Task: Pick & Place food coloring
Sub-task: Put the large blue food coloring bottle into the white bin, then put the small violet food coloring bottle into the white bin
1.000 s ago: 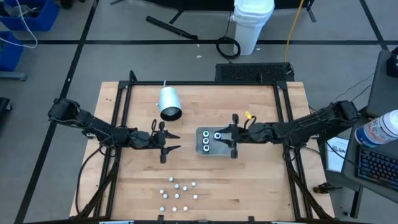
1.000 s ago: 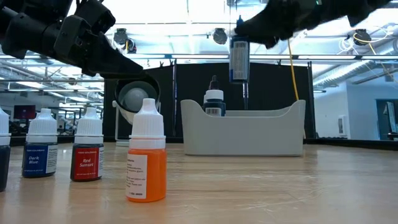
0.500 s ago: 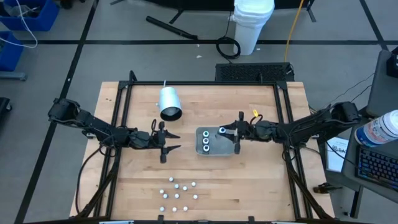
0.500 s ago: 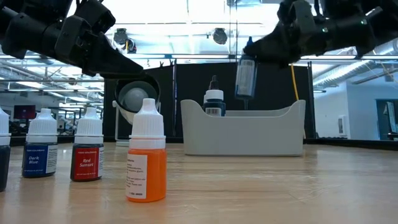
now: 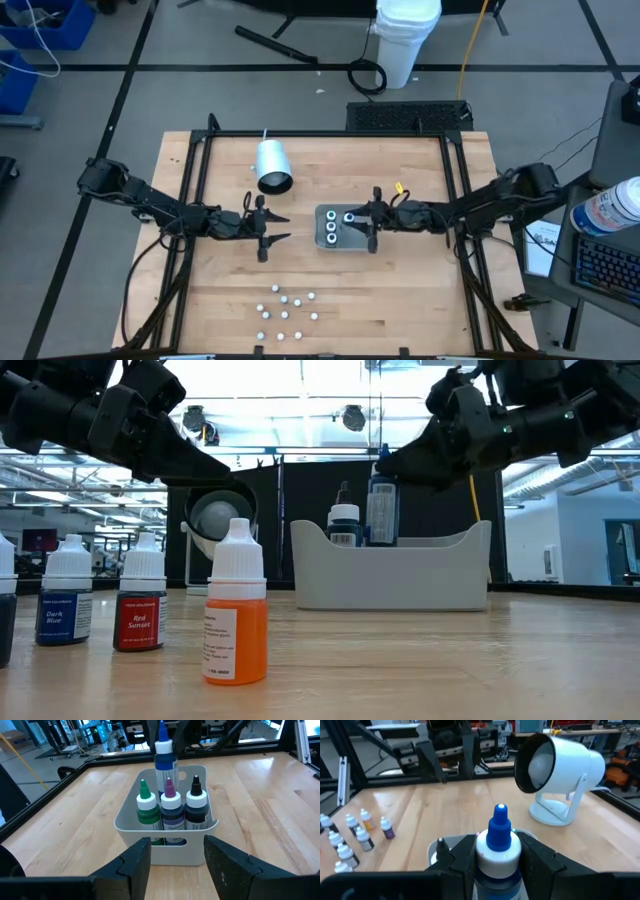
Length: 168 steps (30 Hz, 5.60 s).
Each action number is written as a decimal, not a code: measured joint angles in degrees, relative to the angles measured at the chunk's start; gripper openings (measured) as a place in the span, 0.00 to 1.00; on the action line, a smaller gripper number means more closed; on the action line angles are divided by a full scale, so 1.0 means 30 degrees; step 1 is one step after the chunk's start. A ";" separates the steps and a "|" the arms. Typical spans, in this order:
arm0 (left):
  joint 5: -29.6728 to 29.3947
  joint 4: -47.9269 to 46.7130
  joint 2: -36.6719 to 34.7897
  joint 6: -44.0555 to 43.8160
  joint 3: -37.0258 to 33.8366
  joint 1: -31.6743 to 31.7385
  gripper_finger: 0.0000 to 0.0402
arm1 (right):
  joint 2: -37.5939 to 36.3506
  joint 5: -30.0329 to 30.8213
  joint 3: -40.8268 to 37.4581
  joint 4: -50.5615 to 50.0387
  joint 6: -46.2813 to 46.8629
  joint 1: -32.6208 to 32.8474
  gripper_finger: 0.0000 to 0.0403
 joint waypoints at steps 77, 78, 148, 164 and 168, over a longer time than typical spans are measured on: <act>0.0051 0.0125 0.0000 -0.0173 -0.0007 0.0000 0.47 | 0.5548 0.1023 0.1566 0.1047 0.0836 -0.0743 0.48; 0.0055 0.0015 0.0000 -0.0175 -0.0004 0.0000 0.47 | 0.5548 0.1023 0.1566 0.1047 0.0837 -0.0743 0.48; 0.0337 0.1879 0.0000 0.2868 -0.0007 0.0000 0.47 | -0.5235 0.3398 -0.4174 0.3539 -0.4748 0.5763 0.04; 0.0106 -0.3083 0.0012 0.1375 0.2449 -0.4178 0.47 | -0.5227 0.1264 -0.4167 -0.0653 -0.3154 0.6018 0.04; -0.1333 -0.4422 0.0011 -0.0354 0.3711 -0.4623 0.47 | -0.5234 0.0811 -0.4167 -0.0664 -0.4105 0.6018 0.04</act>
